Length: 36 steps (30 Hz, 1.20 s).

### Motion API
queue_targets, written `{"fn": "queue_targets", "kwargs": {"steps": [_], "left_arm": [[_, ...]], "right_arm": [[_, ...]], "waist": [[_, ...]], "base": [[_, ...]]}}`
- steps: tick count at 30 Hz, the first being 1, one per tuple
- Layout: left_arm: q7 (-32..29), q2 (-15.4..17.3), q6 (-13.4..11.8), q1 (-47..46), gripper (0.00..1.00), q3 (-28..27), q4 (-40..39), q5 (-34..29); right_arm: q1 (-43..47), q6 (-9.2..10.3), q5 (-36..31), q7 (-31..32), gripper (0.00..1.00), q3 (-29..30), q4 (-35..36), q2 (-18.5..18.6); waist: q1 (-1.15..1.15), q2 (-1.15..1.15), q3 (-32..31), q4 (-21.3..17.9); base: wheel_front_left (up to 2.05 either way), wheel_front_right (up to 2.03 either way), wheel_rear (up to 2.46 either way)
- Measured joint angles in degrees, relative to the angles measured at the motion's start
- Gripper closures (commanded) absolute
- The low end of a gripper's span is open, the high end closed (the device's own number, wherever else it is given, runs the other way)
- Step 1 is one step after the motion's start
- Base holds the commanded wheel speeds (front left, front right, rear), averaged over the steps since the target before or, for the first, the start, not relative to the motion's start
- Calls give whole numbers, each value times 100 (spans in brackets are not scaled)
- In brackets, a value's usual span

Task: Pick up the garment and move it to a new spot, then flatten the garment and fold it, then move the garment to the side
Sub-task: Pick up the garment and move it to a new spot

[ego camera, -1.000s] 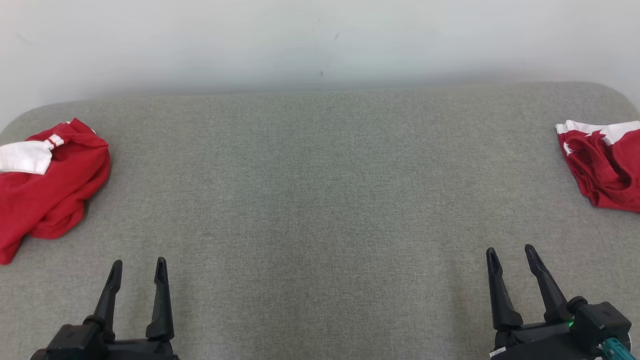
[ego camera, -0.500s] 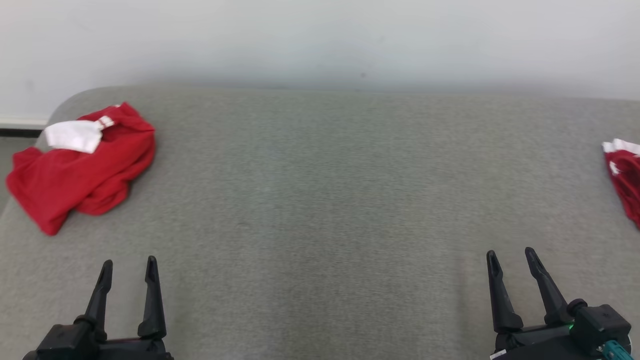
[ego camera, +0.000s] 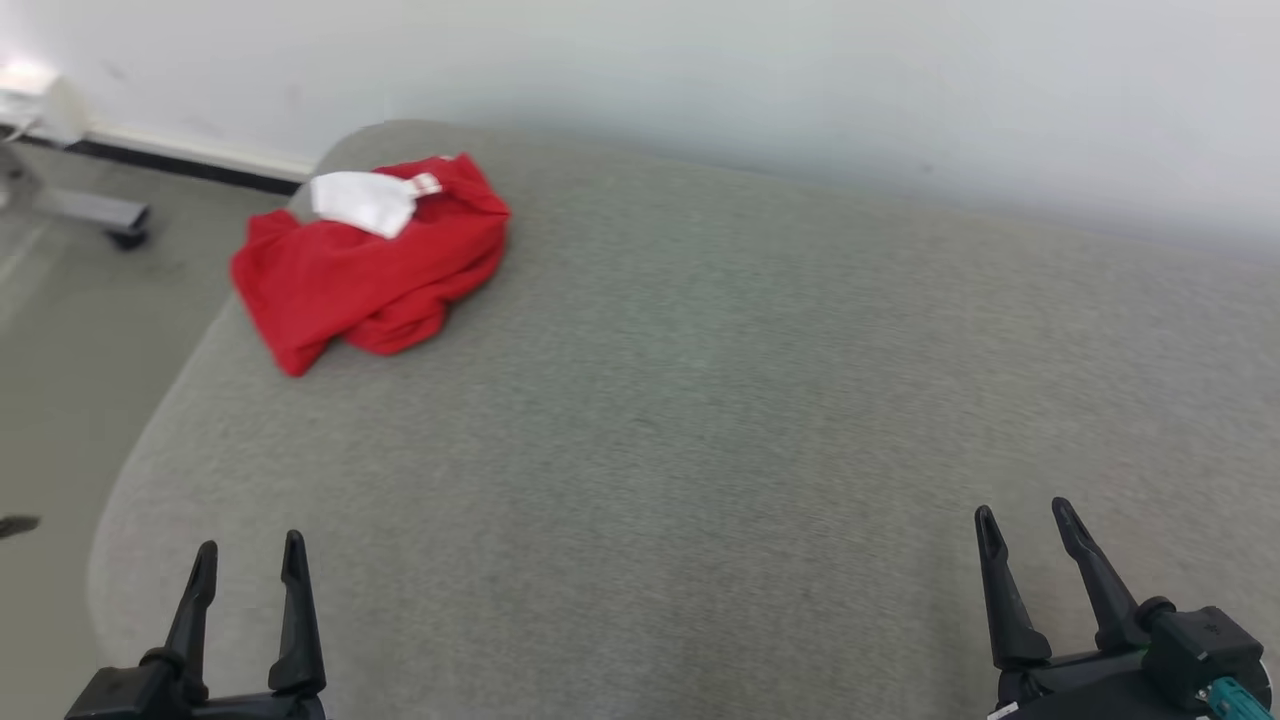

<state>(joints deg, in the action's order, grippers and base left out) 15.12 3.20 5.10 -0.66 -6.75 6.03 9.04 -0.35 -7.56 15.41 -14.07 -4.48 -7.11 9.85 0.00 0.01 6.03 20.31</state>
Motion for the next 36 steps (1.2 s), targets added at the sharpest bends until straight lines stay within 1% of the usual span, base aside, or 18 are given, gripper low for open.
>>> {"fn": "queue_targets", "kwargs": {"steps": [9, 12, 15, 27, 32, 36], "left_arm": [[0, -15, -24, 114, 0, -40, 24, 57], [0, -16, -62, 163, 0, -105, -48, 76], [0, -18, -63, 217, 0, -158, -78, 98], [0, -22, -100, 222, 0, -160, -55, 100], [0, -12, -55, -33, 0, -183, -48, 98], [1, 104, -54, -538, 0, -286, -44, 101]], "right_arm": [[5, 0, -29, 87, 0, 9, 38, 78], [-10, 0, -30, 103, 0, -68, 36, 82], [-76, 0, -30, 116, 0, -107, 25, 92], [-55, 0, -29, 93, 0, -60, -25, 114], [-115, 0, -98, 111, 0, 64, 62, 130], [-215, 0, -164, 155, 0, 216, 194, 169]], "waist": [[0, 0, 4, 765], [0, 0, 5, 939], [0, 0, 18, 1032], [-1, 0, -5, 979], [-1, 0, 61, 783], [0, 0, 200, 555]], "base": [[0, 0, 0], [0, 0, 0], [0, 0, 0], [0, 0, 0], [0, 0, 0], [0, 0, 0]]}}
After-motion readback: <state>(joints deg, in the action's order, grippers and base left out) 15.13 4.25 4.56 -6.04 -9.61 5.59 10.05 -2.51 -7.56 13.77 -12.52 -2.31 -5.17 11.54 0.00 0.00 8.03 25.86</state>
